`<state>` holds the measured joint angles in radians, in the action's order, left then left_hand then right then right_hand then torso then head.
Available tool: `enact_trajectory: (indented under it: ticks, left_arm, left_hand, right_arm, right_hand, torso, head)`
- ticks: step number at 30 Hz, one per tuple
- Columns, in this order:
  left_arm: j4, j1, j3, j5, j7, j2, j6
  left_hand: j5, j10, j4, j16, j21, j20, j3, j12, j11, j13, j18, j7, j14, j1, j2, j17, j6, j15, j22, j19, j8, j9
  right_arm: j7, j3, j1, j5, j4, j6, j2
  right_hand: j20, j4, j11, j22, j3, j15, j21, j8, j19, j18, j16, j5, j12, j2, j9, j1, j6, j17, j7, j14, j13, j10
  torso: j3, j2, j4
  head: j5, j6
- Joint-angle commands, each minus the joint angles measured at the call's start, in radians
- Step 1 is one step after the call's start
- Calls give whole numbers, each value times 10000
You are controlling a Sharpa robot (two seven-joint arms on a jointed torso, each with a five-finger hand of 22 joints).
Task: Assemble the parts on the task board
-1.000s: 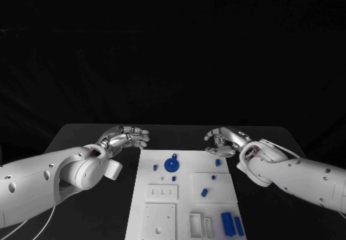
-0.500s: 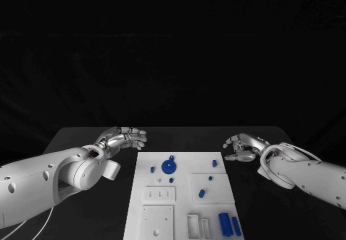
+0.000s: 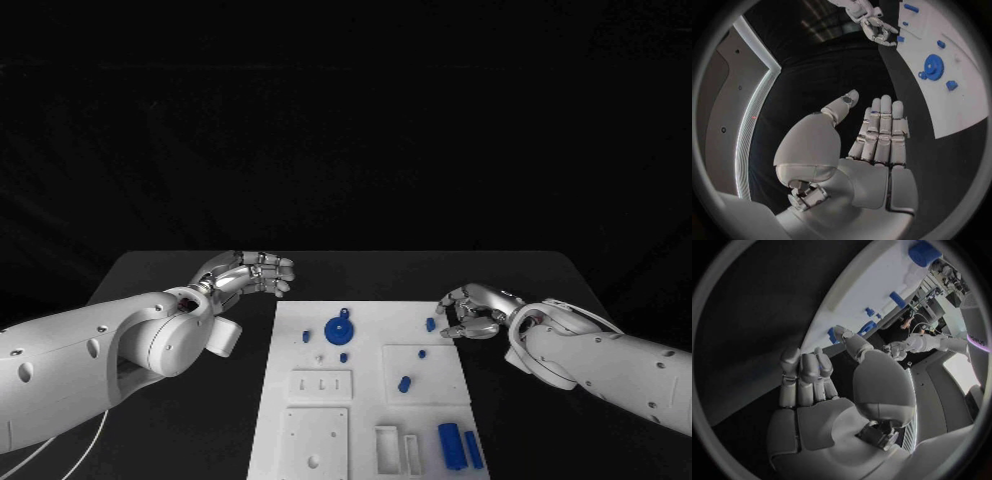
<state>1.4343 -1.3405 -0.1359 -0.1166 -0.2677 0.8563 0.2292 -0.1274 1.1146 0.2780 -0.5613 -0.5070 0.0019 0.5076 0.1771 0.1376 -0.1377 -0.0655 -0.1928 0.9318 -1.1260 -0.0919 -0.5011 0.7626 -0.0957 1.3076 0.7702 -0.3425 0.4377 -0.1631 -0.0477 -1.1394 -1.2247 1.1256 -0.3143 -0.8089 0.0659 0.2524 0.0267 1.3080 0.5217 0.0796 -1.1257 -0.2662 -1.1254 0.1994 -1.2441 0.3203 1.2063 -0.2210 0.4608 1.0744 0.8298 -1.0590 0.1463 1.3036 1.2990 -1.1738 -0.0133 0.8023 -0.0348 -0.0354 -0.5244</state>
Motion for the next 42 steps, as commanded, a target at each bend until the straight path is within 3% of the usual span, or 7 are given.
enact_trajectory:
  ticks: [1, 3, 8, 27, 42]
  left_arm:
    - [9, -7, 4, 36, -105, -11, -157]
    - [10, -7, 4, 36, -105, -3, -153]
    - [20, -7, 4, 25, -103, -2, -159]
    - [17, -7, 4, 20, -78, -2, -189]
    - [-3, -7, 4, 17, -50, 5, -212]
  left_hand:
    - [33, -43, 2, 34, -57, -19, 52, -43, -21, -17, -97, -26, -33, -4, 2, -11, -31, -42, 149, -79, 36, -8]
    - [33, -43, 2, 34, -58, -19, 52, -43, -21, -18, -97, -26, -34, -5, 2, -11, -32, -42, 149, -80, 35, -8]
    - [34, -43, 4, 35, -59, -18, 53, -44, -21, -19, -96, -26, -34, -5, 2, -12, -32, -43, 149, -80, 35, -8]
    - [36, -42, 3, 36, -61, -16, 53, -46, -20, -23, -94, -27, -34, -2, 3, -14, -34, -44, 149, -82, 33, -9]
    - [39, -45, 0, 37, -63, -15, 50, -50, -18, -26, -92, -29, -36, 6, 2, -16, -39, -46, 149, -84, 33, -10]
  right_arm:
    - [-170, -3, 73, -50, -40, 268, 73]
    - [-178, -5, 96, -104, -85, 271, 129]
    - [-167, -39, 140, -105, -185, 209, 253]
    - [-87, -80, 220, -124, -415, 10, 612]
    - [-66, -87, 227, -173, -433, 32, 618]
  right_hand:
    - [-12, 25, 2, 165, -54, 35, 49, -27, 37, 624, 39, -64, -52, 61, -11, 69, -8, -10, -60, -24, -16, 43]
    - [-19, 56, -6, 164, -59, 44, 57, -34, 44, 624, 50, -121, -42, 148, -11, 100, 4, -13, -67, -25, -16, 35]
    - [-55, 47, -22, 158, 204, 59, 94, -50, 42, 624, 92, -1017, -20, 292, -37, 274, 58, -35, -85, -6, -38, 25]
    - [-73, -479, -54, 185, 1254, 88, 83, -112, 5, 624, 140, -2551, 104, 432, -106, 384, 251, -112, -120, 41, -29, -86]
    - [-51, -593, -94, 194, 1630, 123, 19, -463, 13, 624, 144, -2703, 160, 477, -1, 386, 991, -165, -166, 51, -26, -126]
  torso:
    - [-15, -16, -12]
    - [-15, -12, -3]
    - [-34, -21, 8]
    - [-25, -32, 9]
    - [-27, -39, 7]
  head:
    - [34, -40]
    - [39, -31]
    - [54, -98]
    - [99, -126]
    - [93, -48]
